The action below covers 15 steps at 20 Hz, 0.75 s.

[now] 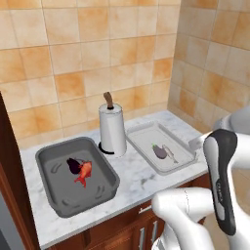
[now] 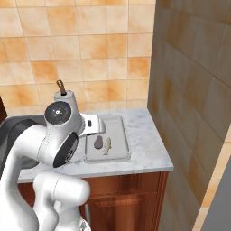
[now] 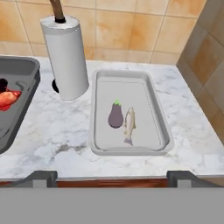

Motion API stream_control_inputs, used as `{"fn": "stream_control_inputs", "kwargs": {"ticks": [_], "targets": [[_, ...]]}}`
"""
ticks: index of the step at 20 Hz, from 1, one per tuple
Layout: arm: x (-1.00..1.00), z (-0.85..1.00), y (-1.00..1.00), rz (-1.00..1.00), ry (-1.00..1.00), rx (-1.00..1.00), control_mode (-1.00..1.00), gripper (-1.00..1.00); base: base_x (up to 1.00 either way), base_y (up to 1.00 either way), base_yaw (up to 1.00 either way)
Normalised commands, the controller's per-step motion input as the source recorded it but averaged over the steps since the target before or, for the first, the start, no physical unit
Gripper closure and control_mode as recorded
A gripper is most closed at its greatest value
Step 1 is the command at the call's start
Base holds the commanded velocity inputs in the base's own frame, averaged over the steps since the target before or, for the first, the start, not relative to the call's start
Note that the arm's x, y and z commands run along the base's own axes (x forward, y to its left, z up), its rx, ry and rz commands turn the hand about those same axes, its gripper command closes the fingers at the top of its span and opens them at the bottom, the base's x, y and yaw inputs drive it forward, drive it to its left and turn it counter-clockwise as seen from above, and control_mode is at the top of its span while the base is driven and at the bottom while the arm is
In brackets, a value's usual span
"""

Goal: Place one eggplant and one fish in each tupperware on the nearby counter, to pack two identical lunches.

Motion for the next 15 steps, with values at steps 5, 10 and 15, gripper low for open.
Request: {"fn": "stream_control_inputs", "kwargs": {"ticks": [5, 10, 15], "targets": [[0.00, 0.00, 0.00, 0.00, -0.01, 0.00, -1.00, -1.00, 0.00, 0.00, 0.00], [0.00, 0.00, 0.00, 0.00, 0.00, 0.00, -1.00, -1.00, 0.00, 0.00, 0.00], [0.00, 0.00, 0.00, 0.00, 0.00, 0.00, -1.00, -1.00, 0.00, 0.00, 0.00]]}}
